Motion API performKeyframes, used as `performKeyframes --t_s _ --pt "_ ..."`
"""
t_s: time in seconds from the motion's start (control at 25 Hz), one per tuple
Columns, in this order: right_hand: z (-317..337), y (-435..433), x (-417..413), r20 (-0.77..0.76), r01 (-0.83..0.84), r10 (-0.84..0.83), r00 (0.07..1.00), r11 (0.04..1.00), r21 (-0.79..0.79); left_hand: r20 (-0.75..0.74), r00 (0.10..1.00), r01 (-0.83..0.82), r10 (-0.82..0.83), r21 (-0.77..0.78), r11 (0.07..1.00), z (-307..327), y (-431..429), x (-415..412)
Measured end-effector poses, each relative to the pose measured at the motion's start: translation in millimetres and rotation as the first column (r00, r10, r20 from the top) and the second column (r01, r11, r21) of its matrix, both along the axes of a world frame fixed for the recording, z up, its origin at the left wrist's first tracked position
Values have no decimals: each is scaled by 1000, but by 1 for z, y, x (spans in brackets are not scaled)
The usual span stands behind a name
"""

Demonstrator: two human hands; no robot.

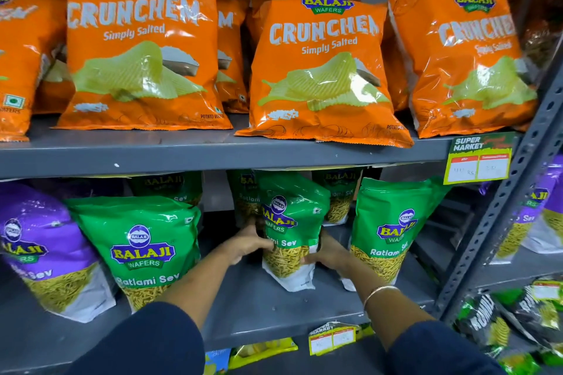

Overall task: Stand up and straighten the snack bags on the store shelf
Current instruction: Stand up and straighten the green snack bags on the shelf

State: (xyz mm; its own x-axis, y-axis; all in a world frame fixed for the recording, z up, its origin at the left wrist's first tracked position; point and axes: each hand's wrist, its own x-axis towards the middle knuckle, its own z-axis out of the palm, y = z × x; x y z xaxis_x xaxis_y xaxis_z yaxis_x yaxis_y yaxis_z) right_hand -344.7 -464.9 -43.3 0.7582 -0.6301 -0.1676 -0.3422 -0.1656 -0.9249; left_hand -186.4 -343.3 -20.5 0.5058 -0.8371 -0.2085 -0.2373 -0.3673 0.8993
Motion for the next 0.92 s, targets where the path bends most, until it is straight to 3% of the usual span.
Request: performKeyframes --t_s 0.12,0.28,0.4,0.6,0.8,0.92 --pt "10 -1 0 -37 44 -45 998 999 -29 -25 999 -38 38 -10 999 -1 1 3" --pt "13 -2 4 -29 250 -251 967 967 -53 24 986 -160 162 -56 985 -12 -3 -3" --pt "10 -2 4 -62 147 -147 987 989 0 87 974 -206 211 -64 977 -15 -4 -13" --pt "4 -1 0 -9 -26 27 1000 990 137 -68 992 -108 103 -72 992 -17 -1 -17" --pt "1 -4 0 33 -31 27 999 992 122 -79 997 -22 15 -85 996 -29 -1 -15" --pt "-1 -5 -3 47 -38 33 998 994 103 -93 993 -88 77 -113 990 -34 4 -16"
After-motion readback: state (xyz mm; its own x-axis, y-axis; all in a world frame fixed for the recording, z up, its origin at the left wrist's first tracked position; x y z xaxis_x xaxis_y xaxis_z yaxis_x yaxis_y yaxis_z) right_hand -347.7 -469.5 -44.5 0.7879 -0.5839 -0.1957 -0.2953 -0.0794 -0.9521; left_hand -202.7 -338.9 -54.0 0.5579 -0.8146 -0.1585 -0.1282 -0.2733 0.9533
